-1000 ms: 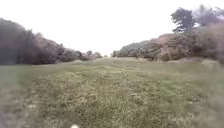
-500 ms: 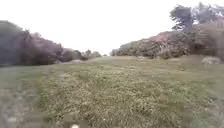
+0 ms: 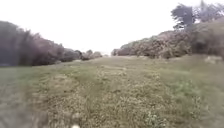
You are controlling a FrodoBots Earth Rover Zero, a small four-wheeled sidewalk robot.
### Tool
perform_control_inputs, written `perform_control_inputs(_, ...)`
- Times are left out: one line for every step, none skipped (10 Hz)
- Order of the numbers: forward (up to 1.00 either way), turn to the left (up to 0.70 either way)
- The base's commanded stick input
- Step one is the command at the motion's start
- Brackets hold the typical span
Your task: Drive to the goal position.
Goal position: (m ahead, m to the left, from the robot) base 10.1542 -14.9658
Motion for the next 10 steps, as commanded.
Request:
perform_control_inputs(0.70,0.00)
perform_control_inputs(0.70,0.00)
perform_control_inputs(0.70,0.00)
perform_control_inputs(0.70,0.00)
perform_control_inputs(0.70,0.00)
perform_control_inputs(0.70,0.00)
perform_control_inputs(0.70,0.00)
perform_control_inputs(0.70,0.00)
perform_control_inputs(0.70,0.00)
perform_control_inputs(0.70,0.00)
